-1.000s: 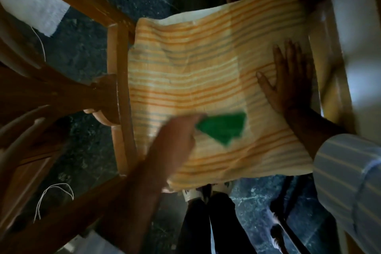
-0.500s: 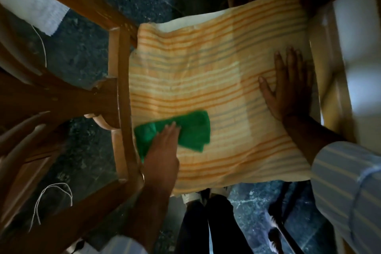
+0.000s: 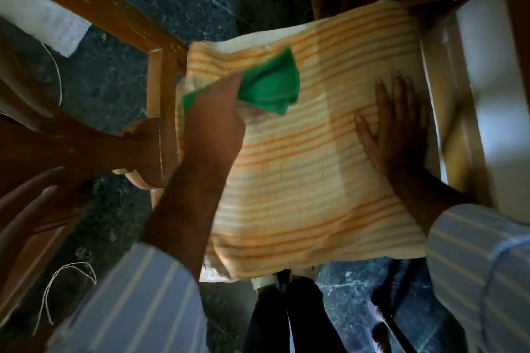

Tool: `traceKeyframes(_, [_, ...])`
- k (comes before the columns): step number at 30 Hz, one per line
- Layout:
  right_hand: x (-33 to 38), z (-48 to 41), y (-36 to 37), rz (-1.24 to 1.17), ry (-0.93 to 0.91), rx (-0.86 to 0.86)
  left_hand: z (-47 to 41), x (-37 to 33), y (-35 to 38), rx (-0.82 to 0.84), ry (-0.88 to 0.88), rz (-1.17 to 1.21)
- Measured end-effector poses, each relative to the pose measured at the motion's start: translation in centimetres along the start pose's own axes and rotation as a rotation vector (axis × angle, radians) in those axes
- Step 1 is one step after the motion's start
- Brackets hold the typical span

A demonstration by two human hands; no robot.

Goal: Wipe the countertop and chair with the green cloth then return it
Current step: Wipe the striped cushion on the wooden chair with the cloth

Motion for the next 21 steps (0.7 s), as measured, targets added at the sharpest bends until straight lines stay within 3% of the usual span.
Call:
traceKeyframes(2, [0.0,0.0,0.1,0.005,0.002,-0.004,-1.9,-0.3,2.0,-0.049,0.061,0.052])
traceKeyframes(4, [-0.1,0.0,0.3,0.011,-0.004,-0.007,-1.0,-0.5,5.0,0.054,0.124,0.024])
traceKeyframes(7, [-0.3,0.0,0.5,-0.005,0.002,-0.021,3.6,0.1,9.6,0.308,0.240,-0.220])
traceKeyframes(9, [-0.1,0.0,0.5,-0.013,0.007,-0.015,5.4,0.7,10.8,0.347,0.279,-0.300])
traceKeyframes(13, [0.1,0.0,-0.3,-0.030,-0.011,0.044,4.4,1.4,10.1,0.413,0.322,-0.236])
traceKeyframes(15, [0.8,-0.4,-1.1,-0.090,0.045,0.042,3.4,1.5,8.6,0.446,0.276,-0.045])
traceKeyframes(17, [2.6,-1.3,-2.0,-0.209,0.156,0.022,2.5,2.1,6.8,0.289,0.169,0.130])
traceKeyframes(19, [4.7,-2.4,-3.0,-0.369,0.195,0.041,1.3,3.2,5.6,0.118,0.042,0.120])
traceKeyframes(21, [7.2,-3.2,-4.1,-0.548,0.115,0.143,0.1,4.3,5.1,0.175,-0.054,0.036])
Point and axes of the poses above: each hand's wrist, its own z-axis away from the middle knuckle, its own y-axis out of the palm, x = y × z, the point moved 1 cm from there along -z, towards the middle knuckle, and after that the axes turned 2 degrees about y, right-handed, at the moved point
